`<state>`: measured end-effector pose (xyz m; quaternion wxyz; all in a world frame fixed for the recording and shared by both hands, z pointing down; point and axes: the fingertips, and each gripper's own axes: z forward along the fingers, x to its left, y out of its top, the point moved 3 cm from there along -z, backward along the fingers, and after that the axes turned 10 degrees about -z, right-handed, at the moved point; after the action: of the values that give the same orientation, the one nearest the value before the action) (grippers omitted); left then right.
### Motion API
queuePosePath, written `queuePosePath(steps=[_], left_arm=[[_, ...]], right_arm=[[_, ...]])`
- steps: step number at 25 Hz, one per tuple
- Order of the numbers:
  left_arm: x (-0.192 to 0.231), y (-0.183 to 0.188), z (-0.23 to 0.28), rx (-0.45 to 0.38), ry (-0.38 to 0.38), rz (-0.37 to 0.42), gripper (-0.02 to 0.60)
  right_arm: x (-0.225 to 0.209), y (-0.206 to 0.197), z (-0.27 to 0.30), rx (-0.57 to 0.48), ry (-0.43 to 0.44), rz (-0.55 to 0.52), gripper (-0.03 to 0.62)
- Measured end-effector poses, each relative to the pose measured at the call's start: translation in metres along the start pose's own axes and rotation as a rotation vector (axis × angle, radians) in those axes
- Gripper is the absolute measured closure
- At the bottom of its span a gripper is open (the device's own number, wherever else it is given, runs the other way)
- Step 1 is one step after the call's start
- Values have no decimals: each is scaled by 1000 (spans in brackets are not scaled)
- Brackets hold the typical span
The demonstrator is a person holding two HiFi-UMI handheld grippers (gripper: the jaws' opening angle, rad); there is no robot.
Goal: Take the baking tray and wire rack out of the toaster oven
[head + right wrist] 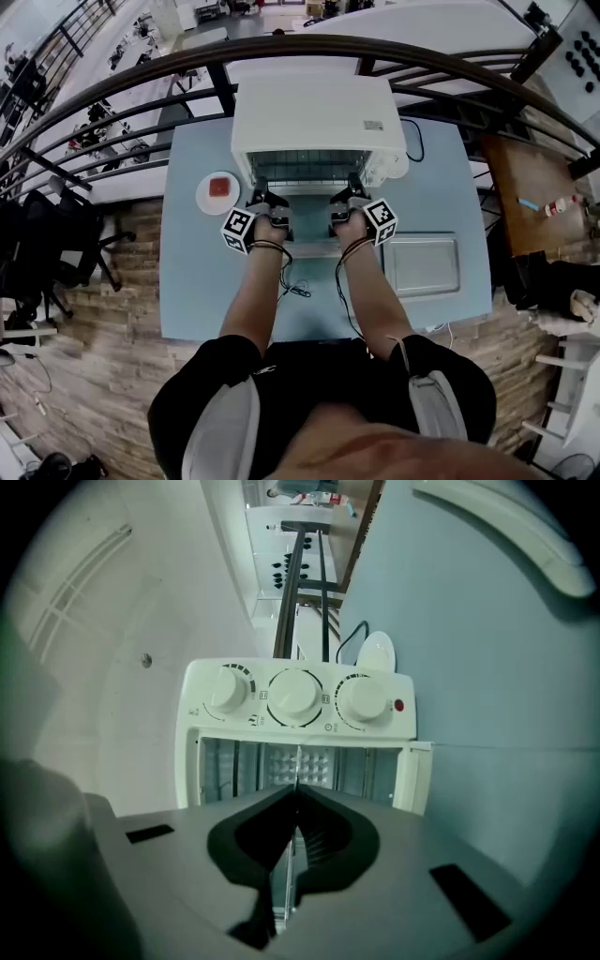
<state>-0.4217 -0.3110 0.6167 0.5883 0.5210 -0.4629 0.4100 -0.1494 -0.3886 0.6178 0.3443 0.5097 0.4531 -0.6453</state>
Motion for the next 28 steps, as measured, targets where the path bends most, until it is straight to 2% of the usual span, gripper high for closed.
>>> queuePosePath(steps=[4,20,28], left_arm=[[4,-5,-26,2,16,-16,565],[-1,-21,-108,38,46,32,565],[-8,-29,-148,65,13,75,565]], right_arm=[[-3,0,-27,11,-11,1,591],[0,-4,-107,92,11,-2,591],[7,-4,-141,146,53,-52,591]])
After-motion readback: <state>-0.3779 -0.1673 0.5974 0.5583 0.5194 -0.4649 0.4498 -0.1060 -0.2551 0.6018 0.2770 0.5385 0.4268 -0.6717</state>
